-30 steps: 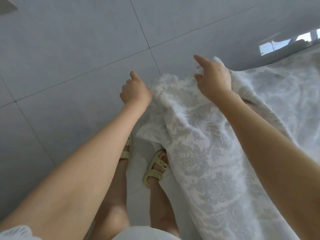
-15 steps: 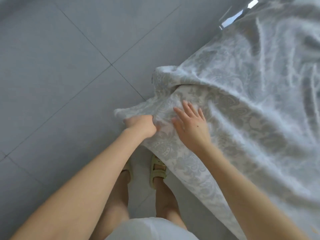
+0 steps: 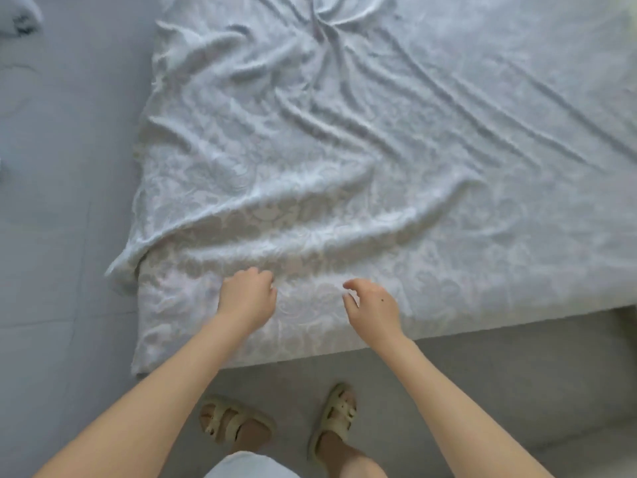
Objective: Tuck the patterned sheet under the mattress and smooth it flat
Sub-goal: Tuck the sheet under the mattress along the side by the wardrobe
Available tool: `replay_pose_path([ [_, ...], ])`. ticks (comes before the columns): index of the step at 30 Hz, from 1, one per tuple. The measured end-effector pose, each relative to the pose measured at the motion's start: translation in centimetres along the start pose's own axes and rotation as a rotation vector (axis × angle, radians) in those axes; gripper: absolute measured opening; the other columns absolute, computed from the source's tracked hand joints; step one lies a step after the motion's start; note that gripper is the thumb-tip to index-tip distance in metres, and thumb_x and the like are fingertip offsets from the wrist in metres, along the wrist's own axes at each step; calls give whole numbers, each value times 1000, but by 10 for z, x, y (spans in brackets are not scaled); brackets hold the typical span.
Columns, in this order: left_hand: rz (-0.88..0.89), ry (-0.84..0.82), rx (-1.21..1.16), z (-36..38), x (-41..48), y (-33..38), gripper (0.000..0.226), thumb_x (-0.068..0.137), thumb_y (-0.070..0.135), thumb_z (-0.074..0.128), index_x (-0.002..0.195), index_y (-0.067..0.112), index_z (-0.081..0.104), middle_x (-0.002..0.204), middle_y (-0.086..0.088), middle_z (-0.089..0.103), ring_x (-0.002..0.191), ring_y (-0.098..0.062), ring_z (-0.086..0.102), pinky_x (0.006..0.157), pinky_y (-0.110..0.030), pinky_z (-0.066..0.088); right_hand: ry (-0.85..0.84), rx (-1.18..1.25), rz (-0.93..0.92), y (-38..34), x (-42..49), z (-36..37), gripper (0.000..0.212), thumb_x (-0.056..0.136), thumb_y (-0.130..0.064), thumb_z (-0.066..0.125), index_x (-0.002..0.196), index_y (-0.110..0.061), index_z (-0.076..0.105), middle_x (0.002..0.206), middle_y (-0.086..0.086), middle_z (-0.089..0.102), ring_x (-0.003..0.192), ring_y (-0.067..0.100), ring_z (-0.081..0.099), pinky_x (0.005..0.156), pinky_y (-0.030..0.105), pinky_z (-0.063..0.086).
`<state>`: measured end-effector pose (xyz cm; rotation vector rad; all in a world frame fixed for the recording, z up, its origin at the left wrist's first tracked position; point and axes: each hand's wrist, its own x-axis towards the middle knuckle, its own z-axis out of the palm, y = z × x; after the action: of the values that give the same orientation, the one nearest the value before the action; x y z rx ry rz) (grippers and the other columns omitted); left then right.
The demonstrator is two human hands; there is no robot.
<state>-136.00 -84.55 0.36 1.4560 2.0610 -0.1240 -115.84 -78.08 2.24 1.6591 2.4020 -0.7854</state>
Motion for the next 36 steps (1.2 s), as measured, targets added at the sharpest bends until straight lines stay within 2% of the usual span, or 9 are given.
replay_pose_path([
  [6,244,1,66,-30,24,177,32,98,30,39,123,17,56,121,-3,56,105,-24,55,85,-34,47,125,125,220,130,-37,-97,29,96,-21,45,118,-13,62,117,3,64,106,21,59,82,31,44],
  [9,352,24,72,-37,26,275,32,98,29,41,124,17,58,121,-2,57,107,-23,56,88,-34,47,160,172,322,208,-64,-140,27,94,-23,46,109,-13,66,109,6,68,99,24,61,81,35,49],
  [12,448,40,38,-44,25,383,29,98,28,43,118,18,61,119,-1,60,106,-21,57,84,-32,47,202,189,419,287,-100,-188,27,94,-26,45,98,-12,68,96,6,69,91,25,61,75,34,49],
  [18,607,21,11,-49,23,585,27,97,28,43,105,15,65,103,-2,67,88,-21,62,74,-33,51,366,285,622,429,-158,-272,32,94,-29,46,80,-7,65,80,7,67,81,27,61,64,32,43],
  [22,734,37,40,-49,29,699,27,97,30,43,105,17,66,103,1,66,89,-19,61,75,-31,50,513,378,745,510,-182,-321,32,95,-30,46,86,-9,68,84,4,69,83,23,61,73,34,50],
  [28,866,32,154,-37,71,870,33,98,33,40,99,10,64,101,-3,63,89,-22,60,76,-33,48,697,472,869,642,-186,-384,25,95,-23,44,91,-13,66,87,0,69,85,21,62,75,34,50],
  [30,891,40,156,-33,94,935,31,98,32,39,87,10,57,91,-6,61,78,-20,54,70,-32,45,738,483,917,692,-178,-405,25,95,-23,44,95,-13,67,90,-1,70,88,22,62,77,34,50],
  [33,894,38,165,-27,136,1034,28,99,32,37,81,13,47,79,-6,51,67,-20,46,54,-27,35,783,514,1008,768,-163,-440,25,96,-23,44,101,-13,66,97,-1,69,92,21,62,76,30,47],
  [36,880,11,179,-16,178,1119,34,99,30,36,74,10,45,68,-6,46,58,-18,41,50,-26,30,803,551,1070,837,-145,-470,25,97,-24,44,107,-13,65,103,-1,68,94,20,61,72,26,42],
])
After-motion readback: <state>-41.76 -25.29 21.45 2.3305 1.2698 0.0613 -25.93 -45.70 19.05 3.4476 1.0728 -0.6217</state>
